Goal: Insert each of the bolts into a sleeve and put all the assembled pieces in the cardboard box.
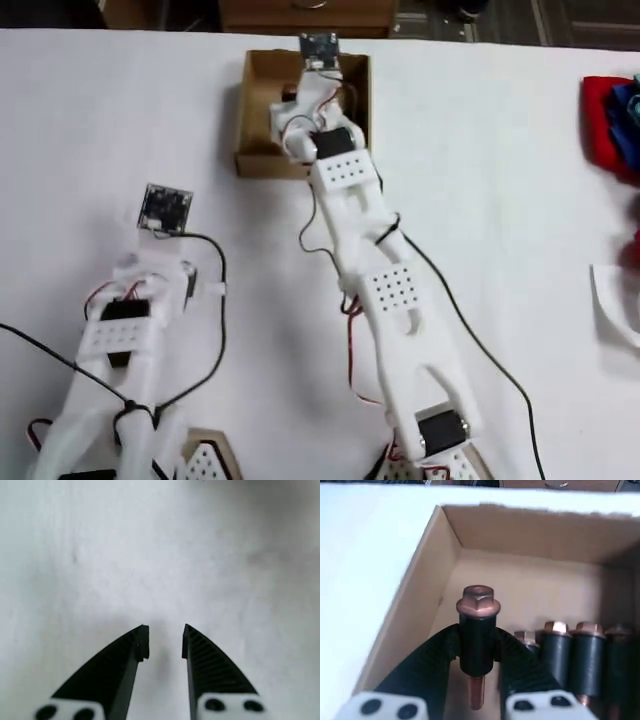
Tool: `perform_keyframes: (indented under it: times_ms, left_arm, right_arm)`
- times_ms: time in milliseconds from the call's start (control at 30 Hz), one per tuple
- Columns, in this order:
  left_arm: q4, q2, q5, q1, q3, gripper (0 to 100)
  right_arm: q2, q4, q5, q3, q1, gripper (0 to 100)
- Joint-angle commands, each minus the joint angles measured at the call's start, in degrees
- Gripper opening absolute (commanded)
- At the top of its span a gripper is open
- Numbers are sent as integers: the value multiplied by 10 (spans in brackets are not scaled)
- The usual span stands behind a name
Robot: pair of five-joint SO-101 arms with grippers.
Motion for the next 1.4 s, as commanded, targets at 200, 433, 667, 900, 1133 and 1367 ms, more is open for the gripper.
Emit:
perform_keyframes:
  times_ms: [200, 433, 667, 900, 1133, 1367]
  left_arm:
    - [-10, 1, -1, 6, -1, 129]
    - [-10, 1, -1, 6, -1, 129]
    - [-10, 1, -1, 6, -1, 129]
    - [-10, 1, -1, 6, -1, 129]
    - [-10, 1, -1, 6, -1, 129]
    - [-10, 1, -1, 6, -1, 129]
  right_arm:
    - [-15, -7, -3, 0, 2, 23]
    - [-15, 15, -4, 0, -7, 23]
    - [-10, 37, -5, 1, -10, 23]
    - [13, 37, -5, -4, -7, 23]
    - [17, 26, -5, -2, -6, 23]
    - [18, 20, -1, 0, -10, 100]
